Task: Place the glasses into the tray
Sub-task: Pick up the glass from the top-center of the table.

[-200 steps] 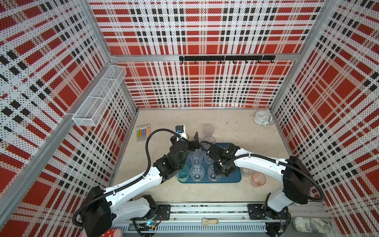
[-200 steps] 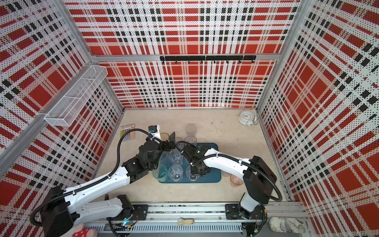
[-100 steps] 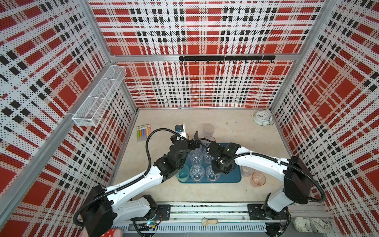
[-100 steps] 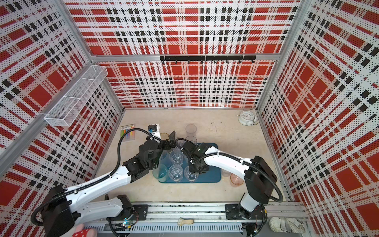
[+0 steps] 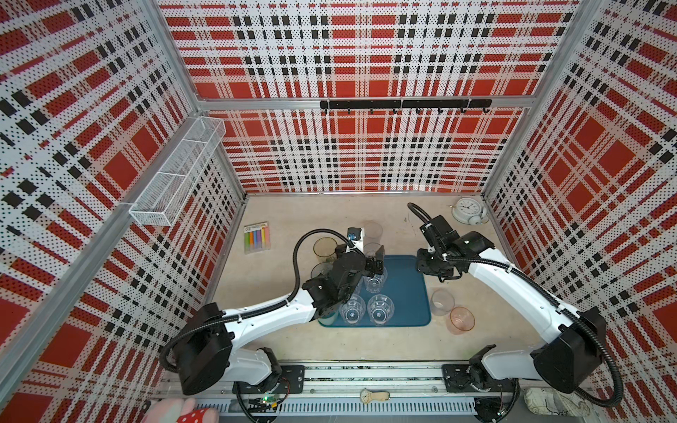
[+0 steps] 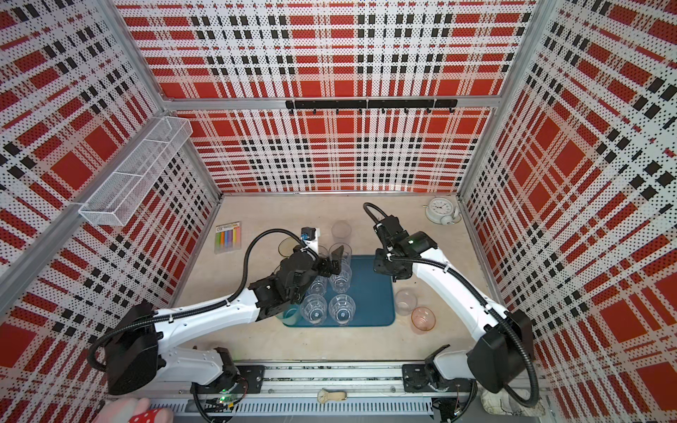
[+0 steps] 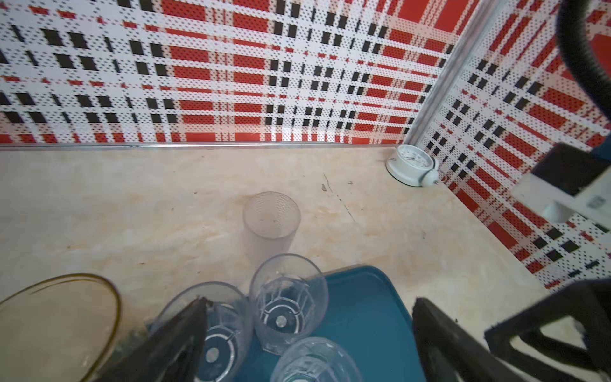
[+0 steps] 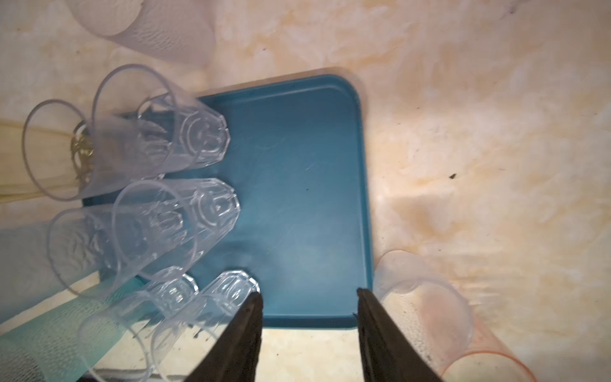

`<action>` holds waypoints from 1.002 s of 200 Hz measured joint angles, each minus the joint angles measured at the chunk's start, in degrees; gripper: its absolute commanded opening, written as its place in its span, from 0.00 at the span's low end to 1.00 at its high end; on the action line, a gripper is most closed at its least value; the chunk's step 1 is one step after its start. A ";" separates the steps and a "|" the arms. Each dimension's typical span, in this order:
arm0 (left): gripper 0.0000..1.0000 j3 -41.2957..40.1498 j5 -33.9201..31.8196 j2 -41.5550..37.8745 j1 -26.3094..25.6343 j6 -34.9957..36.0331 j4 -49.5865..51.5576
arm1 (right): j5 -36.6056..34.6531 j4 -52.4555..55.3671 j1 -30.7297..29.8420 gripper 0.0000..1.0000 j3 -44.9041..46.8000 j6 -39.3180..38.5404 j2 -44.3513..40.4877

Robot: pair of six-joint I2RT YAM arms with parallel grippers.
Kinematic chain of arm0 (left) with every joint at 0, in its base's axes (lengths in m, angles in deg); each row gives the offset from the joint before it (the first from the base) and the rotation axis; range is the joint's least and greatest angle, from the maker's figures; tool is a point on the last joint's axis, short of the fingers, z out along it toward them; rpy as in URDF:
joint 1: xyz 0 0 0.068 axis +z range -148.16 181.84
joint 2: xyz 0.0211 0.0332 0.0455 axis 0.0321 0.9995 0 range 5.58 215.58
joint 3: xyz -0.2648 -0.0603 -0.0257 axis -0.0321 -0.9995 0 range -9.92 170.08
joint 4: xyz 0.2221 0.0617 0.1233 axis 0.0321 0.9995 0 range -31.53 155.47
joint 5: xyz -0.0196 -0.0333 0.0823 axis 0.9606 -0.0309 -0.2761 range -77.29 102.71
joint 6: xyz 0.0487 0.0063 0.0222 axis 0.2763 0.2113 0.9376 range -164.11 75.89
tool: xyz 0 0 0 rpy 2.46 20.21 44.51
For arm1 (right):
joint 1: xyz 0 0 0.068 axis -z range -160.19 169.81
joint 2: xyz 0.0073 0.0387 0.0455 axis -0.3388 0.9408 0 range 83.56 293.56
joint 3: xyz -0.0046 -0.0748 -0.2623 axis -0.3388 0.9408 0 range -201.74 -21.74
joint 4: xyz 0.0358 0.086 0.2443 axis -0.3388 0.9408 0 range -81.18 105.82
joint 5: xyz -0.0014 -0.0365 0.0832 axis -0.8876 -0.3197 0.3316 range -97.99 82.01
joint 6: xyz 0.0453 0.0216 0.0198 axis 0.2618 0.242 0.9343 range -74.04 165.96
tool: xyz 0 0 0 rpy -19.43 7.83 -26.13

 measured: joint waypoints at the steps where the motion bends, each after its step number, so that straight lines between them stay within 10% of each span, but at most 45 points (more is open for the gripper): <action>1: 0.98 0.28 0.02 0.17 -0.04 -0.02 0.15 | 0.00 0.00 0.09 0.51 -0.02 -0.09 0.02; 126: 0.98 9.20 -5.53 4.90 -0.17 -3.02 10.16 | 6.56 -18.60 2.32 0.59 -23.52 -2.82 31.01; 200: 0.98 10.43 -5.97 6.51 -0.13 -5.11 11.98 | 9.99 -21.27 2.23 0.46 -30.03 -2.16 42.16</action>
